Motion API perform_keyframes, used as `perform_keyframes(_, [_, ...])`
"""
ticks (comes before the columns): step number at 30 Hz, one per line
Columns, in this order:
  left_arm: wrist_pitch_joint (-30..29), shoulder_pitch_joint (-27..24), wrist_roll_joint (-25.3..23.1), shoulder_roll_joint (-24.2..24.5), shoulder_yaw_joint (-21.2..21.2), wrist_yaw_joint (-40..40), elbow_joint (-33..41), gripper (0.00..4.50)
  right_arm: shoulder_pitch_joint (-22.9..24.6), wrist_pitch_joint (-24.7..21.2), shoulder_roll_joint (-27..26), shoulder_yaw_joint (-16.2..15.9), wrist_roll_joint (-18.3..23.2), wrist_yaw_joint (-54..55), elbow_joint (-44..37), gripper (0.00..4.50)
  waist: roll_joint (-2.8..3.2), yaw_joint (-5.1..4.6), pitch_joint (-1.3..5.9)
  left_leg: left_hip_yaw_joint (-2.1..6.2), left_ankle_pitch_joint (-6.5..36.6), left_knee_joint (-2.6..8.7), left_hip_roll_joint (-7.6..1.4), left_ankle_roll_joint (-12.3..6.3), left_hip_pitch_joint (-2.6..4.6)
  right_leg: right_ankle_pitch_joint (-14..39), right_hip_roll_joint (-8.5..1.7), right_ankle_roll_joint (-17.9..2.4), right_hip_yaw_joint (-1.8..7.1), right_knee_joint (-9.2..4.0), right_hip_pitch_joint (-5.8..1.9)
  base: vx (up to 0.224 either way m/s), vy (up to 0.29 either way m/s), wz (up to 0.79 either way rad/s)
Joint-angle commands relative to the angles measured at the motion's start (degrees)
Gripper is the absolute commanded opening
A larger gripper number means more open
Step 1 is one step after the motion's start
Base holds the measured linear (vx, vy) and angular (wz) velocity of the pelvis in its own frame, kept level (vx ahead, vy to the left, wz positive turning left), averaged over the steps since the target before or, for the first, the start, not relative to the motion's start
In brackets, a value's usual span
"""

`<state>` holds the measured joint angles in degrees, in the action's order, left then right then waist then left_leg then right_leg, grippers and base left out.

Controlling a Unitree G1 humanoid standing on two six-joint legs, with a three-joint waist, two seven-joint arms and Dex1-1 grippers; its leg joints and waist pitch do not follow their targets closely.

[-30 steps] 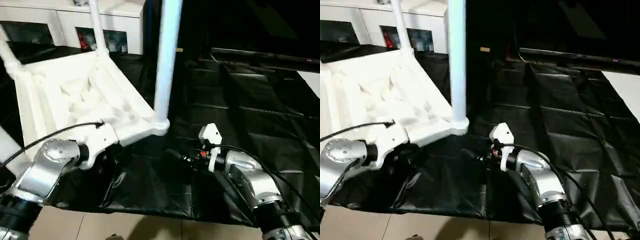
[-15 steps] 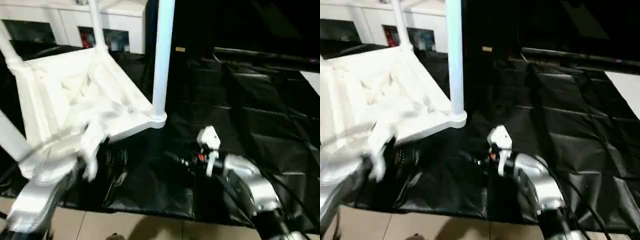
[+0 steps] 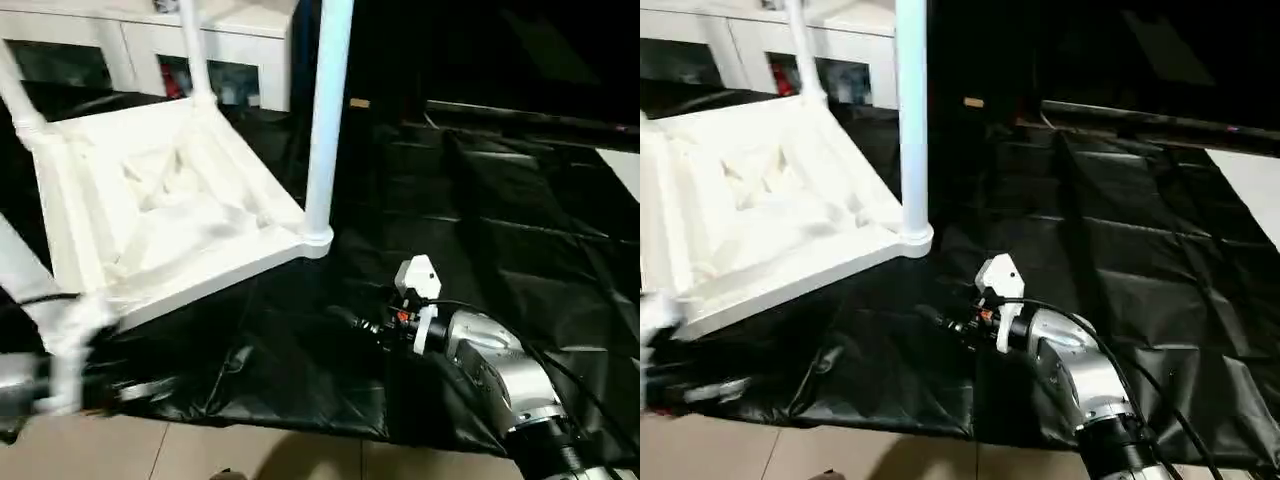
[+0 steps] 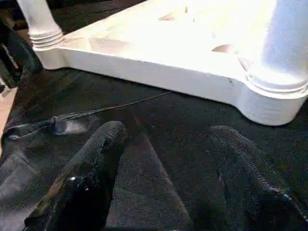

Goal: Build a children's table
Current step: Rotate leg to tighten, then rotate table base

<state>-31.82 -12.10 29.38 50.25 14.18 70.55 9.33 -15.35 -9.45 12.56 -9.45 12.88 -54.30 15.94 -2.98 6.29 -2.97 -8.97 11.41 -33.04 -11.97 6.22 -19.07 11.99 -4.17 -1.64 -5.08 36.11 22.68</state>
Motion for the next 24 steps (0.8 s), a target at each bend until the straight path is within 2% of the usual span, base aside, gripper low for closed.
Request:
perform_keyframes(1, [-1.0,-1.41,0.71,2.44,4.32,2.3,-2.12,3.75,0.43,-0.48,0.82,-0.01,0.27,-0.66,-0.61,3.13,1.47,-0.15,2.3,-0.1,14.56,4.47,-1.04,-1.65,-0.28,16.26,-3.5,-8.3,3.55,-5.17,-2.41,0.0,0.0,0.0])
perform_keyframes(2, [-2.55,-3.46,2.1,4.65,7.86,4.87,-3.37,3.8,0.84,-0.59,0.99,-0.49,0.52,-1.58,-1.0,3.13,1.49,-0.18,2.23,-0.01,15.21,4.56,-1.09,-1.53,-0.24,17.27,-3.48,-8.01,3.58,-5.28,-2.41,0.0,0.0,0.0])
perform_keyframes(5, [-3.91,-4.97,3.09,5.95,10.12,5.97,-3.58,3.98,1.2,-0.76,1.04,-1.0,0.82,-2.48,-1.54,3.13,1.58,-0.14,2.19,0.09,15.93,4.68,-1.28,-1.7,-0.09,16.43,-3.56,-9.07,3.64,-5.2,-2.32,0.0,0.0,0.0])
perform_keyframes(6, [-4.9,-6.21,3.52,7.06,12.09,6.72,-4.5,4.11,1.43,-1.38,1.07,-1.45,1.66,-3.93,-2.1,3.13,1.64,-0.12,2.12,0.05,16.18,4.71,-1.34,-1.76,-0.02,16.3,-3.53,-9.31,3.64,-5.24,-2.2,0.0,0.0,0.0])
perform_keyframes(7, [-5.22,-6.97,3.61,7.66,13.06,7.17,-4.92,4.19,1.55,-1.87,1.11,-1.65,2.12,-4.61,-2.44,3.13,1.87,-0.11,2.05,0.05,16.94,4.73,-1.31,-1.82,-0.01,16.38,-3.54,-9.66,3.64,-5.21,-2.23,0.0,0.0,0.0])
perform_keyframes(8, [-5.4,-7.73,3.65,8.17,13.94,7.63,-5.32,4.29,1.72,-2.37,1.15,-1.85,2.55,-5.2,-2.83,3.39,1.9,-0.03,2.0,0.13,17.56,4.83,-1.37,-1.84,0.01,17.02,-3.49,-9.31,3.65,-5.29,-2.24,0.0,0.0,0.0])
perform_keyframes(12, [-6.29,-10.85,3.42,10.57,19.17,9.53,-8.82,4.49,1.79,-3.29,1.77,-2.38,3.28,-6.5,-3.67,3.51,1.73,0.03,1.81,0.21,19.14,4.95,-1.42,-1.66,0.1,19.3,-3.64,-8.85,3.72,-5.57,-2.14,0.0,0.0,0.0])
perform_keyframes(13, [-6.24,-11.07,3.28,10.87,19.82,9.71,-9.38,4.5,1.76,-3.39,1.85,-2.4,3.3,-6.7,-3.68,3.81,1.78,0.06,1.85,0.24,19.49,4.98,-1.4,-1.59,0.22,19.91,-3.61,-8.57,3.73,-5.59,-2.11,0.0,0.0,0.0])
perform_keyframes(15, [-5.59,-11.31,2.79,11.8,21.89,10.24,-11.58,4.5,1.68,-3.88,2.13,-2.51,3.48,-7.43,-3.66,3.89,1.77,0.23,1.64,0.31,20.53,5.07,-1.49,-1.41,0.43,21.02,-3.75,-8.63,3.78,-5.78,-1.92,0.0,0.0,0.0])
perform_keyframes(16, [-5.02,-10.9,2.55,12.14,22.66,10.08,-12.81,4.5,1.63,-3.98,2.23,-2.56,3.51,-7.59,-3.64,3.93,1.79,0.25,1.63,0.35,20.92,5.08,-1.48,-1.4,0.47,21.46,-3.78,-8.6,3.78,-5.84,-1.92,0.0,0.0,0.0])
perform_keyframes(17, [-4.07,-10.11,2.39,12.26,23.28,9.8,-13.95,4.5,1.59,-4.08,2.27,-2.6,3.52,-7.63,-3.69,3.93,1.48,0.25,1.46,0.4,21.75,5.18,-1.45,-1.43,0.46,23.06,-3.78,-8.11,3.73,-6.06,-1.98,0.0,0.0,0.0])
perform_keyframes(18, [-2.78,-8.44,2.46,12.05,23.86,8.72,-15.28,4.5,1.52,-4.02,2.32,-2.68,3.39,-7.59,-3.71,4.32,1.69,0.42,1.38,0.54,22.77,5.23,-1.42,-1.24,0.74,25.15,-3.91,-7.49,3.7,-6.29,-1.9,0.0,0.0,0.0])
perform_keyframes(19, [-1.39,-5.06,3.37,11.34,24.53,6.96,-17.02,4.5,1.16,-3.07,2.33,-2.87,2.53,-6.95,-3.24,4.32,1.76,0.52,1.41,0.65,23.07,5.26,-1.43,-0.98,0.96,25.36,-4.04,-7.39,3.76,-6.37,-1.88,0.0,0.0,0.0])
perform_keyframes(20, [-1.21,-4.77,3.43,11.23,24.54,6.82,-17.1,4.5,1.13,-2.98,2.31,-2.88,2.46,-6.87,-3.19,4.32,1.83,0.62,1.37,0.66,23.61,5.31,-1.46,-0.83,1.14,25.41,-4.03,-7.43,3.78,-6.43,-1.78,0.0,0.0,0.0])
perform_keyframes(21, [-0.03,-2.83,3.88,10.51,24.57,5.93,-17.59,4.5,0.92,-2.36,2.16,-2.91,2.03,-6.31,-2.81,4.36,1.82,0.63,1.47,0.73,23.85,5.33,-1.49,-0.59,1.25,24.94,-4.03,-7.56,3.75,-6.32,-1.82,0.0,0.0,0.0])
perform_keyframes(22, [0.89,-1.0,4.45,9.65,24.39,5.19,-17.71,4.5,0.74,-2.08,1.99,-2.93,1.82,-5.98,-2.5,4.36,1.79,0.72,1.73,0.77,22.77,5.35,-1.54,-0.18,1.06,21.41,-4.03,-8.65,3.72,-5.88,-2.16,0.0,0.0,0.0])
perform_keyframes(23, [0.93,-0.68,4.69,9.42,24.36,5.12,-17.67,4.5,0.72,-2.02,1.97,-2.96,1.76,-5.93,-2.48,4.36,1.72,0.73,1.81,0.75,22.16,5.34,-1.53,-0.16,0.99,20.23,-4.02,-8.94,3.73,-5.71,-2.26,0.0,0.0,0.0])
perform_keyframes(24, [0.75,1.78,6.46,7.52,23.58,4.28,-16.56,4.5,0.53,-1.71,1.75,-3.09,1.43,-5.57,-2.2,4.36,2.02,0.68,1.93,0.71,21.43,5.31,-1.52,0.01,0.75,18.33,-3.95,-9.59,3.71,-5.31,-2.44,0.0,0.0,0.0])
